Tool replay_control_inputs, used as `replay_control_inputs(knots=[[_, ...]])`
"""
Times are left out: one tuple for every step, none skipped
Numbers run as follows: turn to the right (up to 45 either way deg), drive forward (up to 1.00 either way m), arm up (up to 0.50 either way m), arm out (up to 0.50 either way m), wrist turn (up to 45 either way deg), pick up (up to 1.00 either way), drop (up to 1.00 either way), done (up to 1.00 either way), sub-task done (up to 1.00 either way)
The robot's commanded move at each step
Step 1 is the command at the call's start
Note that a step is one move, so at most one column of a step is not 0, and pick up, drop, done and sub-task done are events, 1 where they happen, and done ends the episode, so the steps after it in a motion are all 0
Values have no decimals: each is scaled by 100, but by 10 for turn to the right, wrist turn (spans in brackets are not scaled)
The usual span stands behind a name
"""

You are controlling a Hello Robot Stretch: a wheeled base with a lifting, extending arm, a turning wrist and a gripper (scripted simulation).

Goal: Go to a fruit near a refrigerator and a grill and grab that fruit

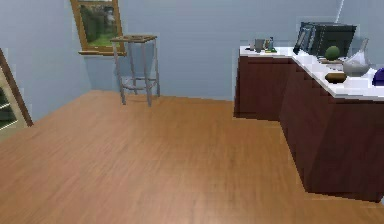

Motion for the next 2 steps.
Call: replay_control_inputs(knots=[[0,30,0,0,0,0,0,0,0],[450,0,0,0,0,0,0,0,0]])
